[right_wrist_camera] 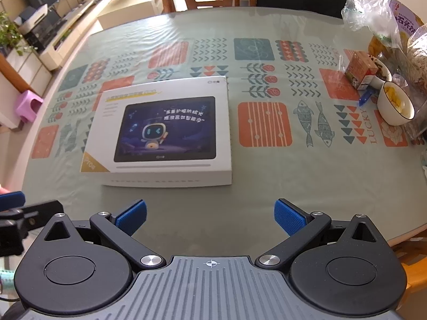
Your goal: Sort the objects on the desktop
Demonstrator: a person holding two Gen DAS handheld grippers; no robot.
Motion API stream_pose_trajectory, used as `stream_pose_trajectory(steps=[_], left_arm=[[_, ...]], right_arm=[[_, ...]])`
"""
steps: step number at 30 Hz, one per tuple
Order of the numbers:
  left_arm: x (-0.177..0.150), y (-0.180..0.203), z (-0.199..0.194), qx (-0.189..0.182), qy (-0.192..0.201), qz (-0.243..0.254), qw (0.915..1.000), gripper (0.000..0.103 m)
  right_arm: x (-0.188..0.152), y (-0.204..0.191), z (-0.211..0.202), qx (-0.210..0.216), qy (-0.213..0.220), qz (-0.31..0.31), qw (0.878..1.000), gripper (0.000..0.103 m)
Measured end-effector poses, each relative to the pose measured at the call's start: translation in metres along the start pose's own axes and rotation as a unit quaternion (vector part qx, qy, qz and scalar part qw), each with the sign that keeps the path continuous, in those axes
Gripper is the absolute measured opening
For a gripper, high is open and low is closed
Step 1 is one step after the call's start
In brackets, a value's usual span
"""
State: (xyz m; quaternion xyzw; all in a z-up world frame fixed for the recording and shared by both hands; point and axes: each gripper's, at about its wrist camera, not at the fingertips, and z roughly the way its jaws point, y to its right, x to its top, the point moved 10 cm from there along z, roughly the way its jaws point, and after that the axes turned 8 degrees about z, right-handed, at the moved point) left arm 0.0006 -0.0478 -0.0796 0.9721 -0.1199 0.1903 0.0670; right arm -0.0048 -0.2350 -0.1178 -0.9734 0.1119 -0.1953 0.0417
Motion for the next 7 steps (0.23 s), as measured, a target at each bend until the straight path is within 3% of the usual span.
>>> stream_pose_trajectory(steps=[7], left_arm=[[0.0027, -0.0015, 0.0037, 0.031, -0.003, 0.009, 0.9995, 0.103]], right_arm=[[0.0022, 0.0008, 0.0034, 0.002, -0.003, 0.001, 1.000, 0.103]])
